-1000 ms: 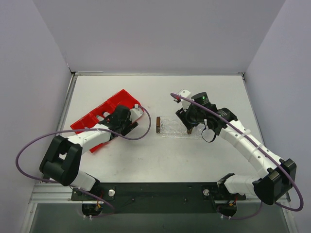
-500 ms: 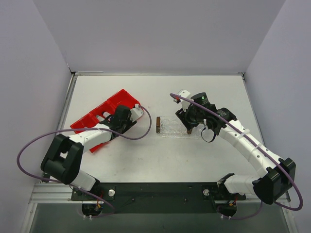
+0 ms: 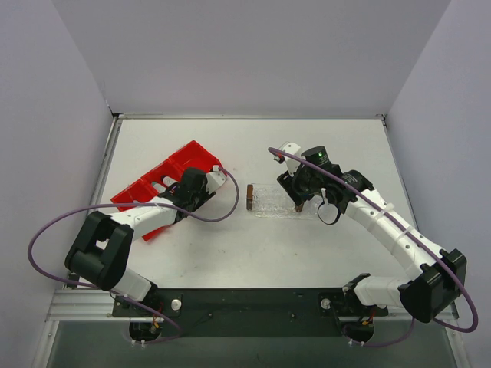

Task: Prepare toiletry sets of a toothbrush and toothpaste on the tray

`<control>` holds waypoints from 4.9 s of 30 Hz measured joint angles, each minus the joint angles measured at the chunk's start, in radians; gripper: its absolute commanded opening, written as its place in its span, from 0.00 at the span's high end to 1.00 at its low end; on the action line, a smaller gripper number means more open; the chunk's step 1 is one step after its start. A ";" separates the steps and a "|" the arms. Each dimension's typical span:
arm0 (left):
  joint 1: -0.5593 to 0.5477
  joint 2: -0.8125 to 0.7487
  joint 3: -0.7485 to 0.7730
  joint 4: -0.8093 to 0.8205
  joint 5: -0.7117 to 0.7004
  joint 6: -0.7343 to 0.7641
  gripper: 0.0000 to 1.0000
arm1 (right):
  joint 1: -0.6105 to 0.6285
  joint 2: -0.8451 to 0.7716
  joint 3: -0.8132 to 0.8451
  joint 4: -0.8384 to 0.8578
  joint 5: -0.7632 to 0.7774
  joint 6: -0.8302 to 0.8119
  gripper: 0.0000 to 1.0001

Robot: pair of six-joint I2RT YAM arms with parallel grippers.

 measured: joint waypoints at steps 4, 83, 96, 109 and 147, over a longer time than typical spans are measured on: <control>0.000 0.001 -0.003 0.006 -0.004 -0.001 0.50 | 0.000 0.003 0.000 0.000 0.000 0.000 0.49; -0.043 -0.099 0.969 -0.848 0.690 -0.155 1.00 | -0.201 0.006 0.319 -0.062 -0.799 -0.013 0.47; -0.142 0.183 1.241 -0.946 0.695 -0.124 1.00 | -0.268 -0.192 0.078 -0.066 -0.528 -0.010 0.48; -0.184 0.352 1.422 -1.057 0.681 -0.093 1.00 | -0.428 -0.315 -0.114 -0.069 -0.453 0.036 0.48; -0.225 0.417 1.346 -1.008 0.638 -0.092 1.00 | -0.466 -0.332 -0.141 -0.064 -0.473 0.050 0.48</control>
